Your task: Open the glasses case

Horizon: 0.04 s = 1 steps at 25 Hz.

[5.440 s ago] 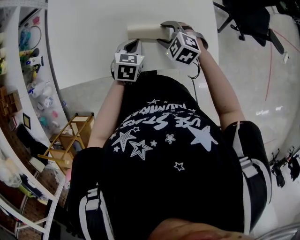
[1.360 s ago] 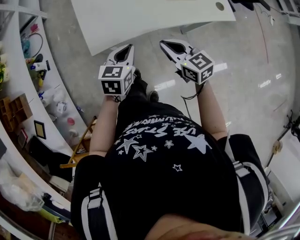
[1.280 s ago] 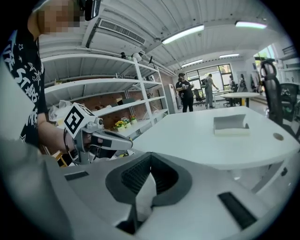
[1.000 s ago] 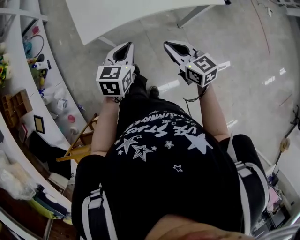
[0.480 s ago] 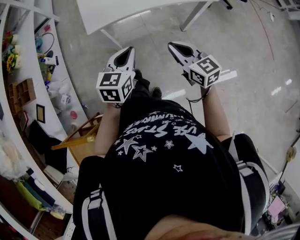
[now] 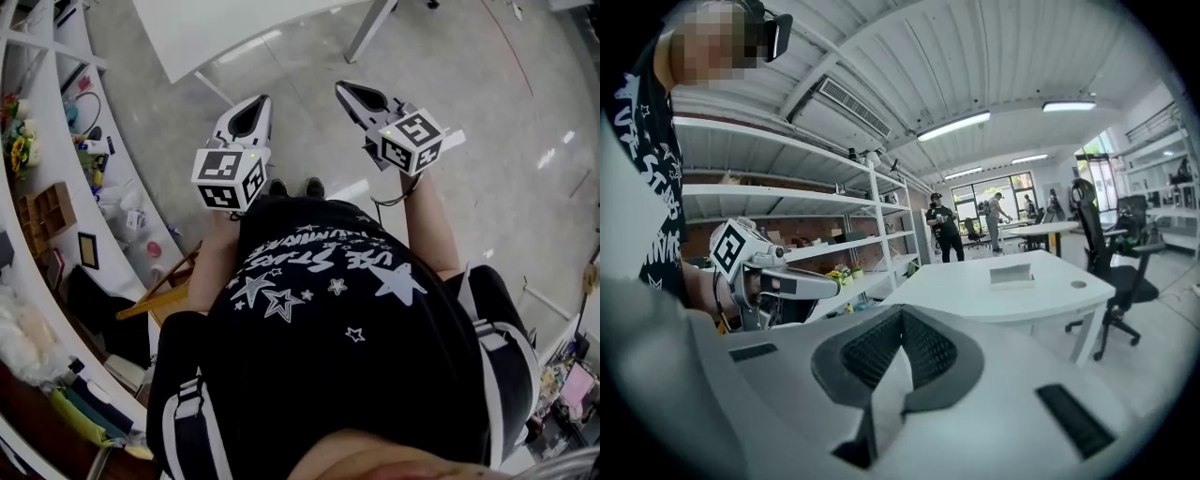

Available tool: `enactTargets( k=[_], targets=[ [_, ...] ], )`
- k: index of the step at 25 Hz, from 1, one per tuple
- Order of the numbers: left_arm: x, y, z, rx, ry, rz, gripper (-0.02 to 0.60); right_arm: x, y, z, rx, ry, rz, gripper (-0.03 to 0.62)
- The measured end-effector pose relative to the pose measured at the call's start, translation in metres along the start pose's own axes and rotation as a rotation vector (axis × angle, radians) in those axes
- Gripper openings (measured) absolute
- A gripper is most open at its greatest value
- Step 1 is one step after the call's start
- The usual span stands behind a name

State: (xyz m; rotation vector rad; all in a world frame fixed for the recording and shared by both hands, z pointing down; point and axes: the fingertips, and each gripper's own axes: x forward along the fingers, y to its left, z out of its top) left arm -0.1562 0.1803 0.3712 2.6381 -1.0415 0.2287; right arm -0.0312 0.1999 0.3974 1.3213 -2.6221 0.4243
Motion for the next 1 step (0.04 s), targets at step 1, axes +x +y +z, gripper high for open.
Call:
enactTargets(
  k=[1],
  targets=[
    [-0.0035,0.0,0.0013,0.003,-0.001,-0.009,0.012,0.0004,0.0045,0.0024,-0.001,-0.002,-0.003,0.009]
  ],
)
